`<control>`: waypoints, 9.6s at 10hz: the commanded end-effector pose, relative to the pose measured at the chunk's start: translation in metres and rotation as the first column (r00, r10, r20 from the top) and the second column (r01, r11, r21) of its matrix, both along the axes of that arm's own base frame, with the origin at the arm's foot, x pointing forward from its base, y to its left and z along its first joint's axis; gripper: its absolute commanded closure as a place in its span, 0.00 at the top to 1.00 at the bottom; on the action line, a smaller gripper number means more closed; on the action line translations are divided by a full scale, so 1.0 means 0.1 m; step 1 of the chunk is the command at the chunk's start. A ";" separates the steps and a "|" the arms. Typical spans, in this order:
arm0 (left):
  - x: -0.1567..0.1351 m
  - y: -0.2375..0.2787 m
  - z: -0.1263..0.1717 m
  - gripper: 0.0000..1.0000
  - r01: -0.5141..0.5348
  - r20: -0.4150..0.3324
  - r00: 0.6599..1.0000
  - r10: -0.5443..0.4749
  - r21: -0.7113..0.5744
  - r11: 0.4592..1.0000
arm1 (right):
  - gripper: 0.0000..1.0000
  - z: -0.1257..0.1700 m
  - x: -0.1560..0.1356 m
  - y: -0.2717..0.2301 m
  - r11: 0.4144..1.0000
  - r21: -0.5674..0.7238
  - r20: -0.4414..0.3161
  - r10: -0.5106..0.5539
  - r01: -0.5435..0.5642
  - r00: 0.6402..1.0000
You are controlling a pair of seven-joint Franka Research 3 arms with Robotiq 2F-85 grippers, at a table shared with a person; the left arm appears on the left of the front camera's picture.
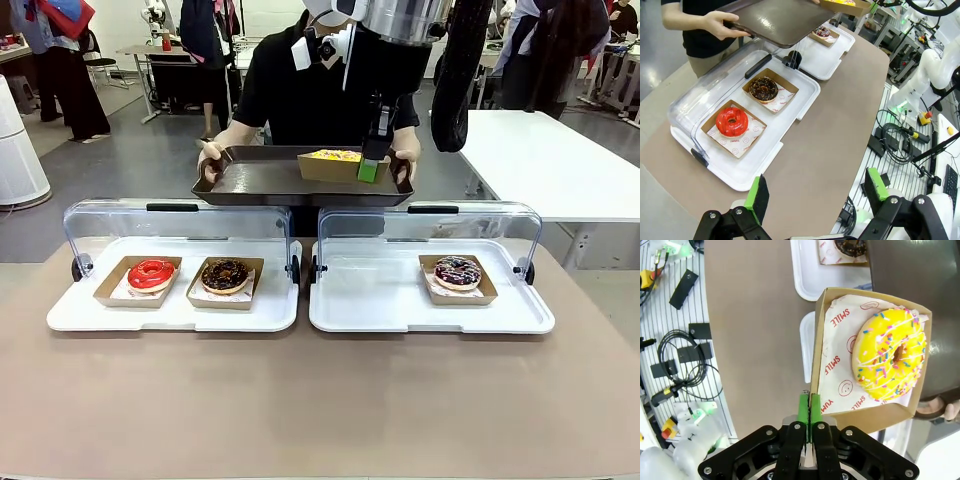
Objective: Provide the desired donut to the person.
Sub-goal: Place the picked Paper togo box onto the Handle tray extended by the person, then pick up and lift the Paper togo box containing the Donut pointed at by the person.
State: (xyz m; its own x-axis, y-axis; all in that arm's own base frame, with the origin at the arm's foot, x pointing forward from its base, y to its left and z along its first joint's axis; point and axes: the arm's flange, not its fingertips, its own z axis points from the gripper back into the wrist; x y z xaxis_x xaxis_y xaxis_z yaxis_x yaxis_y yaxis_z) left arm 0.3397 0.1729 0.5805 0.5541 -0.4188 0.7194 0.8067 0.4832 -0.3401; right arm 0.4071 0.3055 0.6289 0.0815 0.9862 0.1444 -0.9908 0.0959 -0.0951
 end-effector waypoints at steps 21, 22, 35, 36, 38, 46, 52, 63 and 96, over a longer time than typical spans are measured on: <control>-0.01 0.00 0.01 1.00 0.003 0.006 1.000 -0.003 -0.004 1.000 | 0.02 -0.14 1.41 0.01 0.993 -0.042 -0.032 0.113 -0.114 0.993; -0.01 0.00 0.01 1.00 0.003 0.006 1.000 -0.003 -0.004 1.000 | 0.02 -0.21 1.46 -0.03 0.991 -0.050 -0.048 0.119 -0.122 0.992; -0.01 0.00 0.01 1.00 0.003 0.006 1.000 -0.003 -0.004 1.000 | 1.00 -0.53 1.60 -0.26 0.995 -0.025 -0.139 0.095 -0.100 0.986; -0.01 0.00 0.01 1.00 0.003 0.006 1.000 -0.003 -0.004 1.000 | 1.00 -0.53 1.60 -0.26 0.995 -0.025 -0.140 0.095 -0.100 0.986; -0.01 0.00 0.01 1.00 0.003 0.006 1.000 -0.003 -0.004 1.000 | 0.96 -0.52 1.59 -0.26 0.994 -0.024 -0.144 0.100 -0.104 0.984; -0.01 0.00 0.01 1.00 0.003 0.006 1.000 -0.003 -0.004 1.000 | 1.00 -0.31 1.26 -0.55 0.990 -0.006 -0.118 0.140 -0.142 0.983; -0.01 0.00 0.01 1.00 0.003 0.006 1.000 -0.003 -0.004 1.000 | 1.00 0.21 0.93 -2.55 0.993 0.116 0.025 0.030 -0.032 0.999; -0.01 0.00 0.01 1.00 0.003 0.006 1.000 -0.003 -0.004 1.000 | 1.00 -0.35 0.80 -3.33 0.995 0.101 -0.022 -0.021 0.023 1.000; -0.01 0.00 0.01 1.00 0.003 0.006 1.000 -0.003 -0.004 1.000 | 1.00 -1.07 0.59 -5.18 0.621 0.783 0.024 -0.076 0.028 0.997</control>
